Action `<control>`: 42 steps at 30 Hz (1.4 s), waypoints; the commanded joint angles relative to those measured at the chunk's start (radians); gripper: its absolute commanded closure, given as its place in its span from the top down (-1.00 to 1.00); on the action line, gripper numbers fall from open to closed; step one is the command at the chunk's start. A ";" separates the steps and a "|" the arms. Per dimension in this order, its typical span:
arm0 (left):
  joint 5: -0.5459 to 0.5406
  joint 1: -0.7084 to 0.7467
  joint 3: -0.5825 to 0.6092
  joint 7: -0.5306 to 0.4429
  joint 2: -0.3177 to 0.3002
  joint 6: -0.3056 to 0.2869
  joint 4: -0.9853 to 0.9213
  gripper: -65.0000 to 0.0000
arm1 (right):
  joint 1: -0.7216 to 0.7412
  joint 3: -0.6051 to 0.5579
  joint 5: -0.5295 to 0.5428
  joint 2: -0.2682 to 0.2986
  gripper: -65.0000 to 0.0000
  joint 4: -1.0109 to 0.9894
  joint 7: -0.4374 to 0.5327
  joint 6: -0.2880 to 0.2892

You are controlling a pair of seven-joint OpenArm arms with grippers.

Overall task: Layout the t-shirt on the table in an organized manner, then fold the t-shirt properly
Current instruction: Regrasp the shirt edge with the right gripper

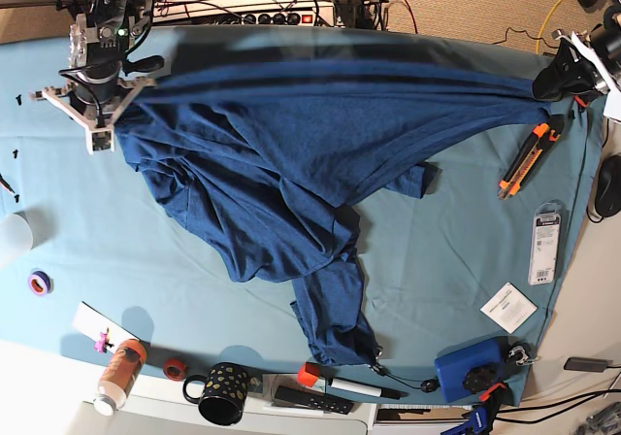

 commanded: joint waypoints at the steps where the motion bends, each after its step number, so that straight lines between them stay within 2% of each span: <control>1: -0.026 0.002 -0.009 -0.019 -0.019 -0.003 0.015 -1.00 | 0.003 0.008 0.000 0.011 -1.00 0.020 0.024 0.003; 6: -0.026 0.002 -0.009 -0.019 -0.019 -0.008 0.014 -1.00 | 0.006 0.008 0.053 0.011 -1.00 0.020 0.033 0.064; 7: -0.026 0.002 -0.009 -0.019 -0.019 -0.034 0.014 -1.00 | 0.006 0.008 0.068 0.011 -1.00 0.020 0.036 0.073; 8: -0.026 0.003 -0.009 -0.018 -0.019 -0.045 0.014 -0.86 | 0.006 0.008 0.075 0.011 -1.00 0.020 0.037 0.079; 10: -0.026 0.002 -0.009 -0.018 -0.019 -0.045 0.014 -0.43 | 0.006 0.008 0.094 0.011 -1.00 0.020 0.042 0.086; 12: -0.026 0.003 -0.009 -0.019 -0.019 -0.045 0.014 -0.20 | 0.008 0.008 0.117 0.011 -0.56 0.020 0.044 0.093; 14: -0.026 0.002 -0.009 -0.019 -0.019 -0.045 0.014 -0.19 | 0.009 0.008 0.125 0.011 -0.14 0.020 0.053 0.092; 15: -0.026 0.002 -0.009 -0.019 -0.019 -0.045 0.014 -0.19 | 0.009 0.008 0.125 0.011 -0.05 0.020 0.065 0.091; 19: -0.026 0.003 -0.009 -0.023 -0.019 -0.045 0.014 -0.19 | 0.016 0.008 0.122 0.011 -0.05 0.020 0.130 0.091; 24: -0.026 0.003 -0.009 -0.029 -0.019 -0.045 0.014 -0.19 | 0.102 0.008 0.135 0.011 -0.05 0.020 0.149 0.090; 30: -0.026 0.003 -0.008 -0.030 -0.019 -0.045 0.014 -0.19 | 0.225 0.008 0.300 0.010 -0.05 -0.005 0.157 0.092; 36: -0.026 0.003 -0.008 -0.038 -0.019 -0.045 0.014 -0.19 | 0.328 0.009 0.311 0.011 -0.05 -0.211 0.162 0.093; 42: -0.026 0.003 -0.008 -0.037 -0.019 -0.045 0.014 -0.19 | 0.503 0.024 0.507 0.011 -0.05 -0.505 0.141 0.165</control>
